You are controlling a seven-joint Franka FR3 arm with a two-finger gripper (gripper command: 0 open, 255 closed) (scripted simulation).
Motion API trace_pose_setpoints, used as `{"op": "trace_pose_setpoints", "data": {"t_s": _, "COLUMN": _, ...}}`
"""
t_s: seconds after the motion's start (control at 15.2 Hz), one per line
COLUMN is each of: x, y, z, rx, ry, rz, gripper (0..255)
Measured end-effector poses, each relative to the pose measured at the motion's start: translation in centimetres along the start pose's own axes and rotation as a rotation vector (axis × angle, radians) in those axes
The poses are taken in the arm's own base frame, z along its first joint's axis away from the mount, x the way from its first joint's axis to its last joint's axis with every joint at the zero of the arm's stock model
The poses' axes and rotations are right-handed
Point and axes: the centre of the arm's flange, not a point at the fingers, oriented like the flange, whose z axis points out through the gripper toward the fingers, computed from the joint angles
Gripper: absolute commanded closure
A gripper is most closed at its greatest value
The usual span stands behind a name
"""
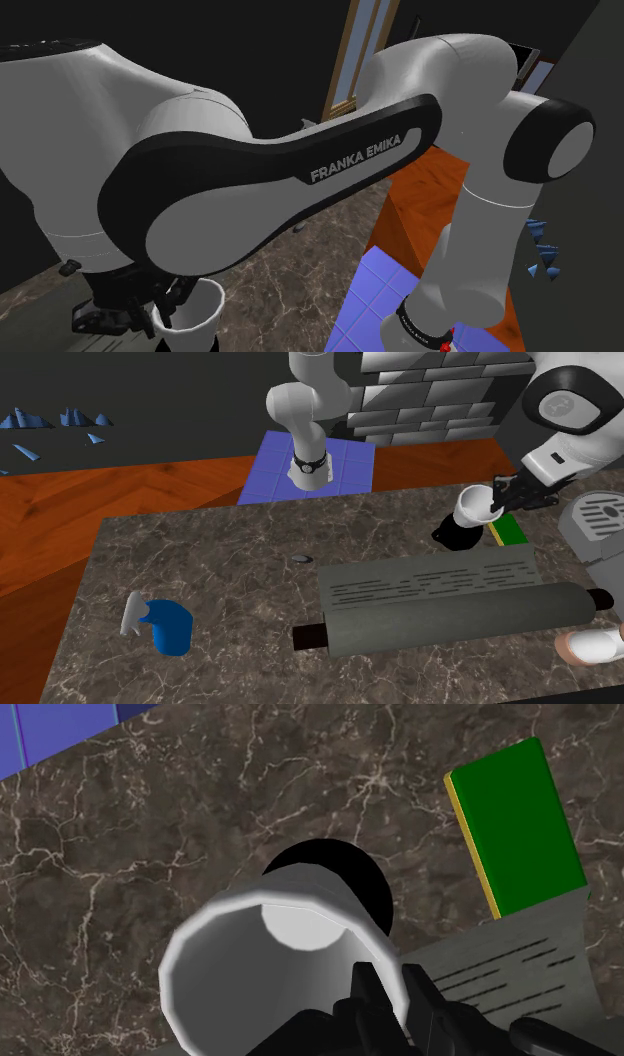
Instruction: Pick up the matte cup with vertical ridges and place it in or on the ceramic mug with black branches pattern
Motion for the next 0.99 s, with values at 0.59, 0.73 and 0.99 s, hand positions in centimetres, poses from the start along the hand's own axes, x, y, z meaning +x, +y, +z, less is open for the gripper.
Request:
{"op": "trace_pose_setpoints", "data": {"t_s": 0.59, "x": 0.0, "y": 0.0, "z": -1.9, "rx": 0.0, "ry": 0.0, "rz": 0.0, "gripper": 0}}
{"op": "trace_pose_setpoints", "data": {"t_s": 0.73, "x": 0.1, "y": 0.0, "z": -4.0, "rx": 0.0, "ry": 0.0, "rz": 0.0, "gripper": 0}}
{"op": "trace_pose_setpoints", "data": {"t_s": 0.99, "x": 0.0, "y": 0.0, "z": -4.8, "rx": -0.001, "ry": -0.001, "rz": 0.0, "gripper": 0}}
